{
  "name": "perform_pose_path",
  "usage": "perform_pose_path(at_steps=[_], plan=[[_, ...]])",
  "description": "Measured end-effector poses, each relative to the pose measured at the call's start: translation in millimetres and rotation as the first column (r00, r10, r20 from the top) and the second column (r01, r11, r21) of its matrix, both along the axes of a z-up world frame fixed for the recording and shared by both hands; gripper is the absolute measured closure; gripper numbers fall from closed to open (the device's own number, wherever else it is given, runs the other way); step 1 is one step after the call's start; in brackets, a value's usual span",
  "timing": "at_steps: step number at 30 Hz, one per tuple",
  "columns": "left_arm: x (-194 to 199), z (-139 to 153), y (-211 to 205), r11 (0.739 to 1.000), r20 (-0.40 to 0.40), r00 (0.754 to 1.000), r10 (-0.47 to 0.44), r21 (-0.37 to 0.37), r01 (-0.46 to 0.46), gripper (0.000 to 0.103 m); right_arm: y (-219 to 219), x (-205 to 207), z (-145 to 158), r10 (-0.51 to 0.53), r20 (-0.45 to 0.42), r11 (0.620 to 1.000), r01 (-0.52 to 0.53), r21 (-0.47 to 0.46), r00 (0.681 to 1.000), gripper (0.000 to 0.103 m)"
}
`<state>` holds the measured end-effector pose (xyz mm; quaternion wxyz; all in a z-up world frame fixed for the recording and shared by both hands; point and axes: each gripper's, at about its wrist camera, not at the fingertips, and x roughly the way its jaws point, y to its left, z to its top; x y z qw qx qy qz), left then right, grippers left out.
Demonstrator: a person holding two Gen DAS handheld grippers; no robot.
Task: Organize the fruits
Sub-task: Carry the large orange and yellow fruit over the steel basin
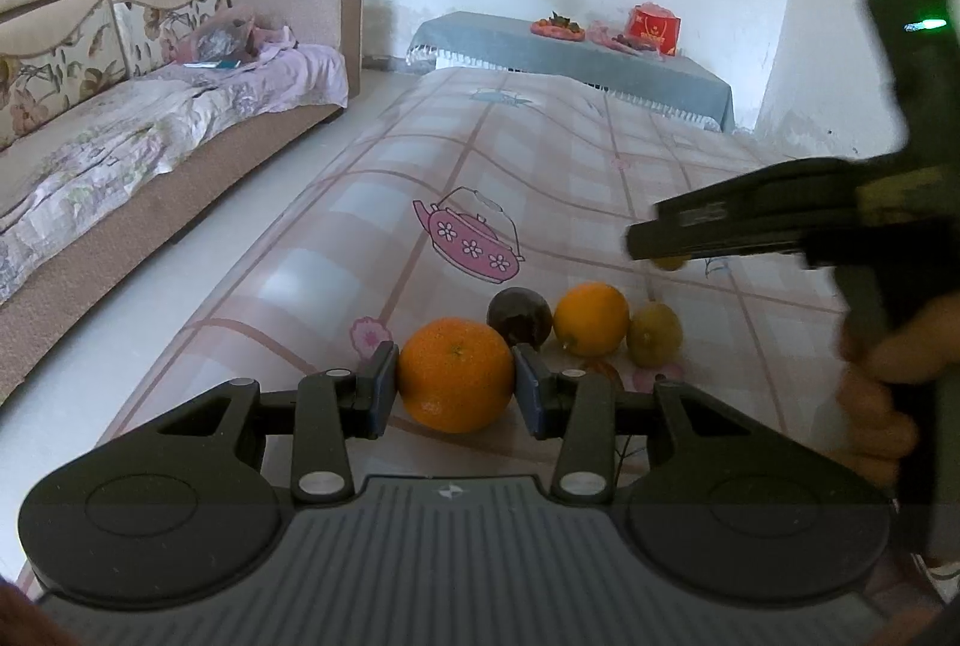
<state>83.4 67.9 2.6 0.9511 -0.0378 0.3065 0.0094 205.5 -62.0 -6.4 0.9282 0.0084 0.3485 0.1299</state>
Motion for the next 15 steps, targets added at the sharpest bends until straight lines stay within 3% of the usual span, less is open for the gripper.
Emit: perform_pose_path(at_steps=[7,15], plan=[[-10,3,-2,1.0,-0.003,1.0,0.005,-0.003,-0.005,0.053,-18,-46,21,-0.007,0.052,1.0,0.006,0.026,0.999,0.078],[-33,13,-11,1.0,0.01,1.0,0.002,0.023,-0.002,0.053,-22,-96,26,0.012,0.068,0.998,-0.016,0.056,0.998,0.078]])
